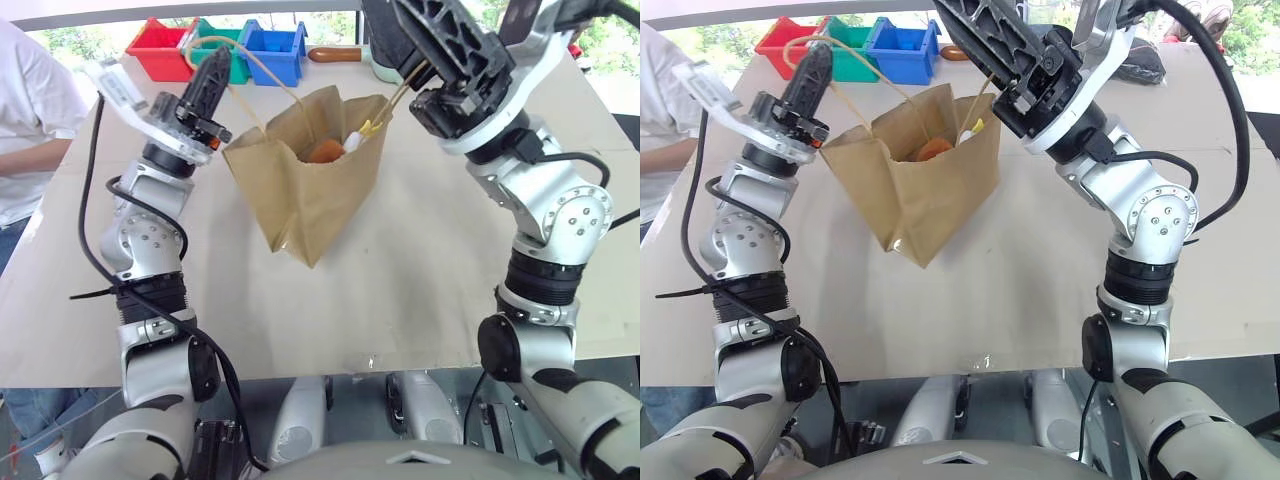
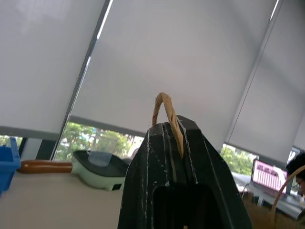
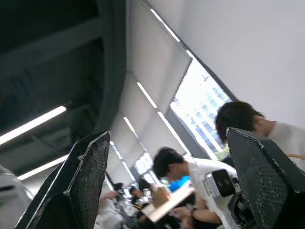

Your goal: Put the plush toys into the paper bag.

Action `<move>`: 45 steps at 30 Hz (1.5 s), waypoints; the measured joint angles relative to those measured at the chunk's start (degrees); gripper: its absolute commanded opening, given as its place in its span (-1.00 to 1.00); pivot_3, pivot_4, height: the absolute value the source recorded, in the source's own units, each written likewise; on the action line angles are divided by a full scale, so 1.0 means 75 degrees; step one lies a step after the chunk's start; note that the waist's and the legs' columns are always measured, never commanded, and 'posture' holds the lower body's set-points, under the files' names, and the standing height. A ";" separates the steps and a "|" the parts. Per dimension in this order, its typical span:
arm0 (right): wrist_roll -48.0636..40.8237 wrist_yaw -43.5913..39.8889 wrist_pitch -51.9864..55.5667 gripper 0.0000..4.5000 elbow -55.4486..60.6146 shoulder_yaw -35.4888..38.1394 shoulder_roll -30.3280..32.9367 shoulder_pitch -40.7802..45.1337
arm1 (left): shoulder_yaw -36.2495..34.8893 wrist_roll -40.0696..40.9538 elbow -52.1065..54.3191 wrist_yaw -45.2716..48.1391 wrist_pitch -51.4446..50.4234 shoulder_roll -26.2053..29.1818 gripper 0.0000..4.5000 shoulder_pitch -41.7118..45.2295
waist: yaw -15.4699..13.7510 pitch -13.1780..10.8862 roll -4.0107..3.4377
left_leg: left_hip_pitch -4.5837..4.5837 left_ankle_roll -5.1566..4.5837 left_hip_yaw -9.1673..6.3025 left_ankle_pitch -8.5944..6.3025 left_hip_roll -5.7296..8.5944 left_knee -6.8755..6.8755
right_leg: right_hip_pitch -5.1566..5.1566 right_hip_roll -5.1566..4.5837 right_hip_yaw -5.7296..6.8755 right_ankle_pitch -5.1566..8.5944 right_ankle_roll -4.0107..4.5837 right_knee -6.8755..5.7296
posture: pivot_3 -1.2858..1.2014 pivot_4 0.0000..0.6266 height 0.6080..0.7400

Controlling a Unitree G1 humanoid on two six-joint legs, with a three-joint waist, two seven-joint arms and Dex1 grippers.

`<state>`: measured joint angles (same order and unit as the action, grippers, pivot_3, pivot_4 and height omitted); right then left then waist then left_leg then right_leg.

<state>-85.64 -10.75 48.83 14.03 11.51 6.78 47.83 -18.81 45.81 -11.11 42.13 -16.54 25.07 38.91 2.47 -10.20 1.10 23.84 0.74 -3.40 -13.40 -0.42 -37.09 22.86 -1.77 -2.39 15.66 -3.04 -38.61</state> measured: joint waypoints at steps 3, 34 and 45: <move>0.0521 0.0236 0.0044 0.67 0.0463 -0.0449 0.0322 -0.0395 | 0.0341 -0.0513 -0.0339 0.0433 0.0282 -0.0003 -1.00 -0.0083 | 0.0006 0.0000 0.0000 | 0.0004 0.0000 0.0000 0.0000 -0.0005 0.0009 | 0.0010 0.0001 -0.0001 0.0000 0.0001 -0.0001 | 0.03 -0.52 1.00; 0.2135 -0.1940 0.1293 1.00 0.2455 -0.0540 0.5400 -0.1887 | 0.0790 -0.0231 0.2676 0.2015 -0.1541 0.1251 0.95 -0.3181 | -0.0085 -0.0007 0.0002 | 0.0003 -0.0006 0.0001 -0.0003 -0.0019 0.0004 | -0.0002 -0.0012 -0.0014 0.0000 -0.0002 0.0034 | 0.03 -0.52 1.00; 0.2821 -0.2487 0.1072 1.00 0.2024 -0.1400 0.4518 -0.0563 | 0.0863 -0.0268 0.2697 0.2077 -0.1550 0.1242 0.95 -0.3112 | -0.0139 -0.0006 0.0003 | 0.0013 -0.0008 -0.0010 -0.0005 -0.0021 0.0004 | -0.0006 -0.0021 -0.0003 -0.0001 -0.0002 0.0047 | 0.03 -0.52 1.00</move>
<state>-64.48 -29.40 56.87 29.21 1.02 40.66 43.60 -12.33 43.79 9.12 57.71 -28.16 34.38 15.57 1.43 -10.25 1.12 23.94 0.69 -3.47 -13.43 -0.58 -37.06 22.82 -1.93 -2.42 15.65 -3.06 -38.26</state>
